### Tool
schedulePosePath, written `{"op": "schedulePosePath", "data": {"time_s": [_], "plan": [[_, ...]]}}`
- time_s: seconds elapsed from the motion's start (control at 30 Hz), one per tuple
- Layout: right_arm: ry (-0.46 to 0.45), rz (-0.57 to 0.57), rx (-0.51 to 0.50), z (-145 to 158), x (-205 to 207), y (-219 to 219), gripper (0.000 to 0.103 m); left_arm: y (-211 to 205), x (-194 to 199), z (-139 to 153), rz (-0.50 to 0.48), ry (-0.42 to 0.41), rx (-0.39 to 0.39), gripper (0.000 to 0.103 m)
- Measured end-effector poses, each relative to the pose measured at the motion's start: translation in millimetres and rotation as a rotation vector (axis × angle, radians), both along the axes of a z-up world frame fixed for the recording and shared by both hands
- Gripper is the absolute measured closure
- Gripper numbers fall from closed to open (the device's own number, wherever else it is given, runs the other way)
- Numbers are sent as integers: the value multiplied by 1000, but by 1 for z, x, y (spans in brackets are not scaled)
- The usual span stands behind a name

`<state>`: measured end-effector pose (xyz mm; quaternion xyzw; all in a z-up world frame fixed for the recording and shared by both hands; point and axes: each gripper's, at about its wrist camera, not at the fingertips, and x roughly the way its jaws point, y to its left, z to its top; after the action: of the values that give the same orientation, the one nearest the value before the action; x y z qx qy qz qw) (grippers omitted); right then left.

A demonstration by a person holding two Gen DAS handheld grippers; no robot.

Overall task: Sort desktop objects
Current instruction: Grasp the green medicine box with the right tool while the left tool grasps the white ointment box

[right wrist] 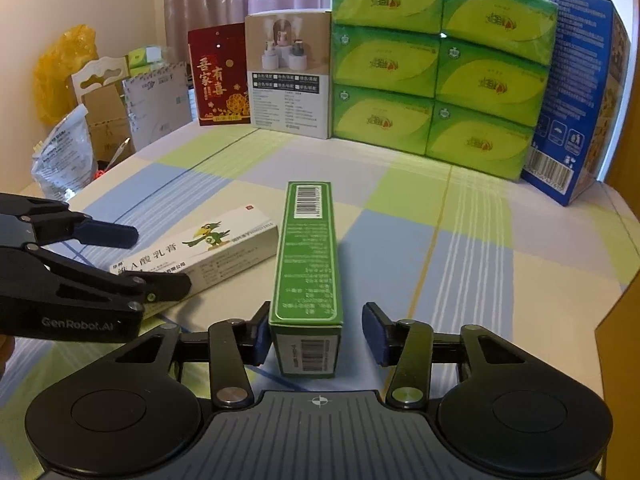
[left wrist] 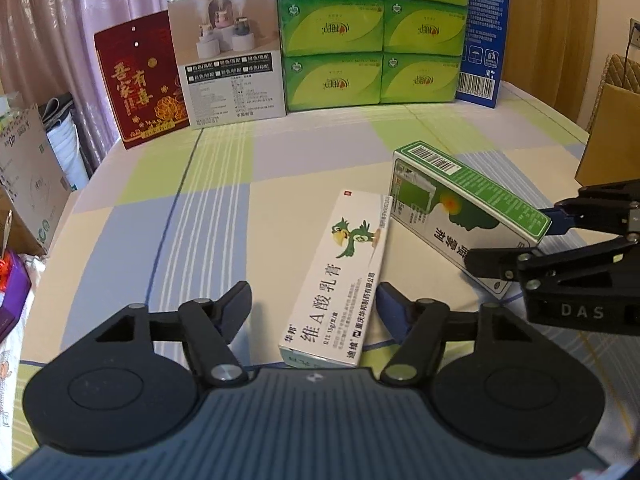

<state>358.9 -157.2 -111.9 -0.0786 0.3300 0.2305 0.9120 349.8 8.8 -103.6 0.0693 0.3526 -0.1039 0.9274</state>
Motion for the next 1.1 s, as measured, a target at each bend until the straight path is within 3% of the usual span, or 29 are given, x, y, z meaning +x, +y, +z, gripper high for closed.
{"op": "schedulePosePath", "data": {"time_s": [0.13, 0.23, 0.53, 0.8, 1.1], "plan": [[0, 1, 11, -2, 4, 3, 65, -4, 0, -2, 0, 2, 1, 44], [9, 2, 13, -4, 6, 2, 75, -4, 0, -3, 5, 0, -5, 51], [23, -32, -4, -1, -1, 0, 76, -13, -4, -2, -5, 11, 6, 70], [42, -79, -37, 4, -33, -15, 76, -15, -25, 7, 51, 97, -86, 70], [97, -135, -32, 17, -99, -46, 76, -36, -88, 23, -22, 125, -32, 70]]}}
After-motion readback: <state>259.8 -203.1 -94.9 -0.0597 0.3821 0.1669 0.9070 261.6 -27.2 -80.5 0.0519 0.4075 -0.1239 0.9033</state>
